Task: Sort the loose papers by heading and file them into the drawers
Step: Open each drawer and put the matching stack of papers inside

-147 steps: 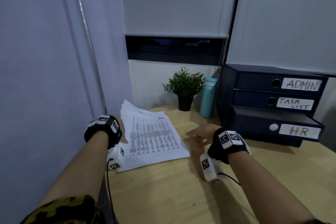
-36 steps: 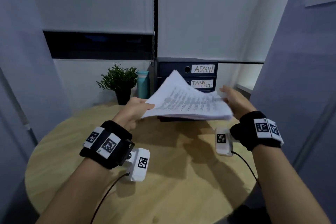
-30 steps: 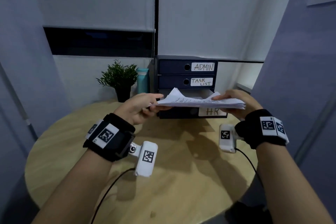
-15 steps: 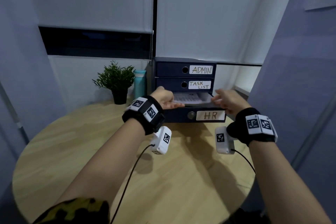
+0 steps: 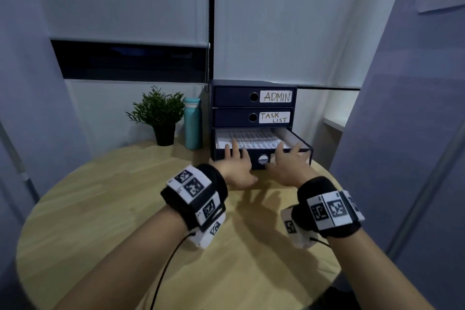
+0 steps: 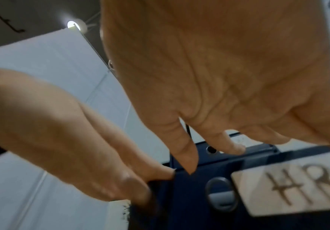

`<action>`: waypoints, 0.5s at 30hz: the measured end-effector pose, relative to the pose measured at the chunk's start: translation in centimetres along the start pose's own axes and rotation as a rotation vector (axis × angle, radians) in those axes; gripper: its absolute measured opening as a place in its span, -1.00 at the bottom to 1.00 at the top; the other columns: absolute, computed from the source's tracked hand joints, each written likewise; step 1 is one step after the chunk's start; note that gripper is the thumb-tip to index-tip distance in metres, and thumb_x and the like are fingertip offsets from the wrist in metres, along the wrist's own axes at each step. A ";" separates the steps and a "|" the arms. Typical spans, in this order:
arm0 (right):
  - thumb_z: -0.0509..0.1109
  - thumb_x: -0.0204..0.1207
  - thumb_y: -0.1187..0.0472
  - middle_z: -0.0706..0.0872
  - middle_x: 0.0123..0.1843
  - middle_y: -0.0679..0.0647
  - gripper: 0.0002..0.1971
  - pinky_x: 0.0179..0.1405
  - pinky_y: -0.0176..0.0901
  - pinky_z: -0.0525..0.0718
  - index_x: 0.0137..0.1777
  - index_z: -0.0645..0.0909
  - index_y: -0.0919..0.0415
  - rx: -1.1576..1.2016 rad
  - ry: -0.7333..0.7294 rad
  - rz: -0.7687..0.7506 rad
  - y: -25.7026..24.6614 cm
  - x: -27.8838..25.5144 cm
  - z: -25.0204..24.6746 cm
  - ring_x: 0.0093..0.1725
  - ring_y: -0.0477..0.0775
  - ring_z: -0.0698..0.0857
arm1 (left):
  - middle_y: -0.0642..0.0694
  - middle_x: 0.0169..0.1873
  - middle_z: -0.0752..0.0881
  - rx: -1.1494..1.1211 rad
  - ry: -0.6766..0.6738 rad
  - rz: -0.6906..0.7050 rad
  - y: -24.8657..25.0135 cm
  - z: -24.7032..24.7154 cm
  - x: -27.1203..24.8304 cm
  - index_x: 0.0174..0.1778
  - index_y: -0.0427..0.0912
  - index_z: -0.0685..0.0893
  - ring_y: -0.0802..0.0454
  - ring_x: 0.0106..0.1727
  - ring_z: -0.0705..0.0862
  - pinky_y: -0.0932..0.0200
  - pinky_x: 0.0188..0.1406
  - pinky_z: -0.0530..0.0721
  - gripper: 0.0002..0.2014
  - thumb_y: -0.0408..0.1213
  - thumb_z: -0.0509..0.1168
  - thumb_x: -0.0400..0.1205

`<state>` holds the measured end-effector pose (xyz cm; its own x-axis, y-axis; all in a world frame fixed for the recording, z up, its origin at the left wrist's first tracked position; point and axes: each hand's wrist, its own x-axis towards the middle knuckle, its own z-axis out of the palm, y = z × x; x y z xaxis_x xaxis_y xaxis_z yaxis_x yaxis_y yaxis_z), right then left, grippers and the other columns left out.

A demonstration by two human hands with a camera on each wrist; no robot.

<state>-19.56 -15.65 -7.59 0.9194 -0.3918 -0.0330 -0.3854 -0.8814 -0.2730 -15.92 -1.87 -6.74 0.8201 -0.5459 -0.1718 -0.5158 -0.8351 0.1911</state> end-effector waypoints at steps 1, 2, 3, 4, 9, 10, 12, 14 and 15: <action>0.13 0.70 -0.05 -0.35 0.66 0.44 -0.21 0.60 0.37 0.02 0.70 -0.28 0.21 0.001 -0.048 0.018 -0.5 0.1 0.6 0.63 0.55 -0.26 | -0.27 0.61 -0.42 0.058 0.003 -0.019 0.1 1.2 0.1 0.67 -0.23 -0.28 -0.24 0.65 -0.35 -0.49 0.55 -0.10 -0.19 0.00 0.10 0.71; 0.16 0.69 -0.08 -0.41 0.64 0.43 -0.16 0.61 0.35 0.02 0.69 -0.33 0.22 0.016 -0.077 0.037 -1.1 0.2 1.1 0.64 0.51 -0.29 | -0.22 0.62 -0.42 0.074 0.065 -0.029 0.1 2.2 0.3 0.67 -0.19 -0.27 -0.22 0.65 -0.37 -0.54 0.52 -0.15 -0.15 -0.02 0.17 0.68; 0.19 0.67 -0.11 -0.45 0.63 0.42 -0.11 0.62 0.33 0.02 0.68 -0.37 0.23 0.029 -0.087 0.049 -1.6 0.6 1.4 0.64 0.48 -0.31 | -0.19 0.62 -0.42 0.068 0.129 -0.027 -0.1 2.8 0.7 0.68 -0.16 -0.26 -0.20 0.65 -0.37 -0.56 0.50 -0.17 -0.11 -0.05 0.24 0.65; 0.20 0.66 -0.14 -0.47 0.62 0.43 -0.07 0.63 0.32 0.00 0.67 -0.40 0.24 0.031 -0.087 0.056 -2.0 1.2 1.5 0.64 0.47 -0.32 | -0.17 0.62 -0.42 0.059 0.165 -0.016 -0.2 2.9 1.3 0.68 -0.15 -0.26 -0.19 0.65 -0.37 -0.56 0.49 -0.18 -0.07 -0.05 0.28 0.62; 0.18 0.65 -0.18 -0.44 0.65 0.38 -0.07 0.64 0.31 -0.03 0.68 -0.38 0.21 0.032 -0.083 0.064 -2.9 6.7 1.2 0.65 0.46 -0.29 | -0.15 0.58 -0.53 0.192 0.087 -0.039 -3.2 1.6 7.4 0.66 -0.10 -0.35 -0.15 0.62 -0.46 -0.63 0.41 -0.22 0.03 0.28 0.21 0.56; 0.18 0.65 -0.20 -0.43 0.65 0.38 -0.07 0.64 0.30 -0.02 0.68 -0.37 0.22 0.023 -0.084 0.063 -3.1 7.9 1.2 0.65 0.46 -0.28 | -0.14 0.59 -0.51 0.193 0.120 -0.029 -3.8 1.6 8.6 0.66 -0.09 -0.34 -0.14 0.63 -0.46 -0.61 0.41 -0.26 0.06 0.29 0.24 0.54; 0.17 0.64 -0.23 -0.42 0.66 0.39 -0.06 0.63 0.28 -0.03 0.68 -0.36 0.23 0.024 -0.081 0.075 -3.7 10.0 1.3 0.66 0.45 -0.27 | -0.15 0.60 -0.49 0.261 0.176 -0.035 -4.4 1.9 10.6 0.67 -0.10 -0.31 -0.15 0.63 -0.46 -0.61 0.38 -0.34 0.09 0.29 0.28 0.50; 0.16 0.64 -0.23 -0.42 0.66 0.37 -0.07 0.62 0.27 -0.04 0.68 -0.35 0.24 0.046 -0.084 0.090 -4.4 11.8 1.5 0.67 0.42 -0.28 | -0.20 0.55 -0.57 0.459 0.178 -0.130 -4.5 2.1 12.1 0.63 -0.12 -0.41 -0.17 0.60 -0.51 -0.66 0.34 -0.33 0.06 0.26 0.22 0.55; 0.16 0.65 -0.22 -0.44 0.66 0.36 -0.07 0.62 0.30 -0.04 0.68 -0.35 0.25 0.069 -0.082 0.090 -4.7 12.8 1.7 0.67 0.40 -0.30 | -0.22 0.52 -0.61 0.525 0.183 -0.178 -4.5 2.1 12.9 0.60 -0.12 -0.47 -0.19 0.59 -0.53 -0.67 0.35 -0.31 0.05 0.18 0.23 0.58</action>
<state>-5.87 -16.11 -8.35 0.8858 -0.4430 -0.1379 -0.4628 -0.8225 -0.3305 -3.54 -5.32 -11.85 0.9108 -0.4122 0.0216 -0.3813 -0.8603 -0.3384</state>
